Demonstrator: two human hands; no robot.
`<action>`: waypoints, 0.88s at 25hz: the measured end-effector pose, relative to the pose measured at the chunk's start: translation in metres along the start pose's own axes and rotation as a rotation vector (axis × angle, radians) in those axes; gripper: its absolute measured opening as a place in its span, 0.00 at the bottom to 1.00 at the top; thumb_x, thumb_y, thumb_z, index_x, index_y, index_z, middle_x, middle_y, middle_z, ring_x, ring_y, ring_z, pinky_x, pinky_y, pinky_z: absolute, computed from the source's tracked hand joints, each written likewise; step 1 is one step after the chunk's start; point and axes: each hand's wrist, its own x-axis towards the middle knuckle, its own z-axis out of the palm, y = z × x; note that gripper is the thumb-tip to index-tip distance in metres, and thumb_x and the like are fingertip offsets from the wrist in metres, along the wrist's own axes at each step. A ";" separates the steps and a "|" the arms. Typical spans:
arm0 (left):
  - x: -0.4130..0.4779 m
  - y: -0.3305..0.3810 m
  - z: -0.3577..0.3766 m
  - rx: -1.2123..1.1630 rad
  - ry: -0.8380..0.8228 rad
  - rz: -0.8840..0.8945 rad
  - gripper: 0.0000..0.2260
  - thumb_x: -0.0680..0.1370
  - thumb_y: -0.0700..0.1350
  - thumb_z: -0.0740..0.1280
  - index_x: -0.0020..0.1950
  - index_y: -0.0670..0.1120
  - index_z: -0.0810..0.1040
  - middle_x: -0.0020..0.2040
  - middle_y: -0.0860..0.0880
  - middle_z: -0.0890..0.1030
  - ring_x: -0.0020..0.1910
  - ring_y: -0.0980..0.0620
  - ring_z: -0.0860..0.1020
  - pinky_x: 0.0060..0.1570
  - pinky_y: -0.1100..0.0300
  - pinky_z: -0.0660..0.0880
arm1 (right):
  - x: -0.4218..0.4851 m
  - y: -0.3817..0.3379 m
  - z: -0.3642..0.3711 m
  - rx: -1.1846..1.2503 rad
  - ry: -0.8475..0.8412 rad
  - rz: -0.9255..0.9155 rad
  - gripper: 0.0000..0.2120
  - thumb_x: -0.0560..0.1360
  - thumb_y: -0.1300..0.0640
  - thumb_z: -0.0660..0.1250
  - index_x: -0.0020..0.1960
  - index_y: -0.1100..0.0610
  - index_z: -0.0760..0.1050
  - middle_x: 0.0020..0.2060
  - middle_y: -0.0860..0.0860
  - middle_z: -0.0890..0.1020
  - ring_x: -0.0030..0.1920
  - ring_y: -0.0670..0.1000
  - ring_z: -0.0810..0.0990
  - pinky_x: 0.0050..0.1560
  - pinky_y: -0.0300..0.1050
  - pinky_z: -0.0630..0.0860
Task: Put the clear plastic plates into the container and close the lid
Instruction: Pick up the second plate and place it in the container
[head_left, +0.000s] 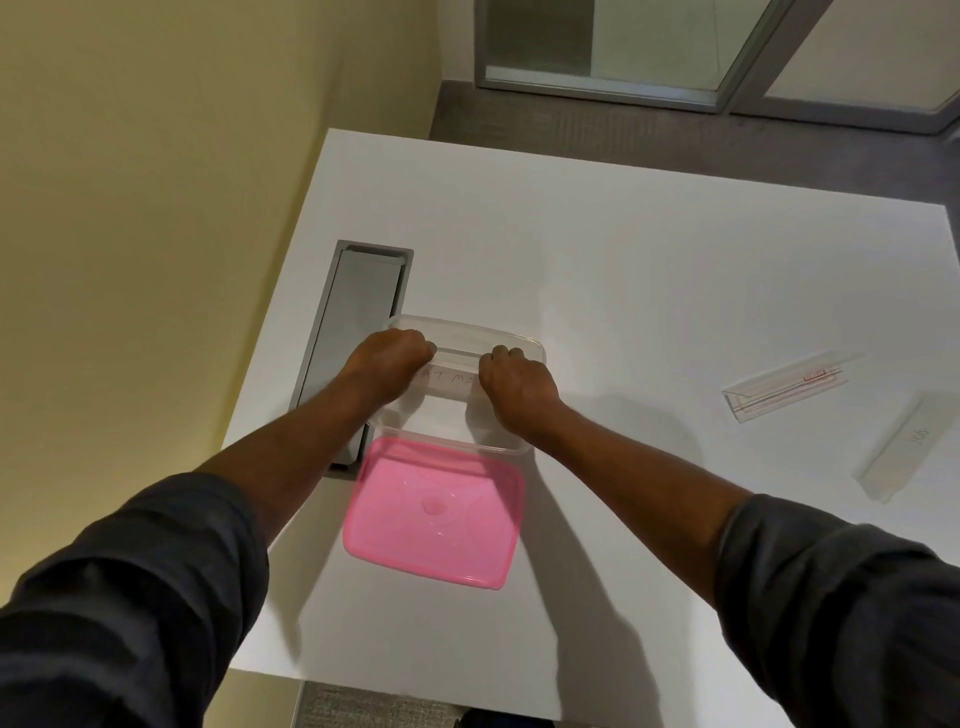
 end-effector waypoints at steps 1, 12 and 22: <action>0.001 0.001 0.001 0.001 -0.005 -0.003 0.08 0.81 0.36 0.68 0.58 0.44 0.83 0.53 0.43 0.85 0.51 0.41 0.85 0.47 0.49 0.82 | 0.001 0.000 0.002 -0.002 -0.001 0.002 0.19 0.76 0.66 0.72 0.65 0.60 0.74 0.56 0.56 0.80 0.55 0.56 0.82 0.42 0.49 0.80; 0.003 0.008 0.005 -0.024 0.006 -0.037 0.11 0.79 0.36 0.74 0.60 0.44 0.83 0.54 0.44 0.86 0.50 0.44 0.86 0.49 0.51 0.84 | 0.001 0.002 0.009 0.032 0.065 -0.008 0.17 0.76 0.65 0.72 0.63 0.61 0.74 0.55 0.57 0.81 0.54 0.56 0.82 0.42 0.49 0.78; -0.021 0.084 -0.059 -0.697 0.519 -0.304 0.08 0.83 0.48 0.71 0.53 0.47 0.89 0.45 0.49 0.89 0.43 0.49 0.85 0.46 0.49 0.83 | -0.070 0.049 -0.029 0.623 0.408 0.012 0.12 0.82 0.57 0.69 0.65 0.55 0.82 0.56 0.52 0.86 0.55 0.57 0.85 0.47 0.55 0.84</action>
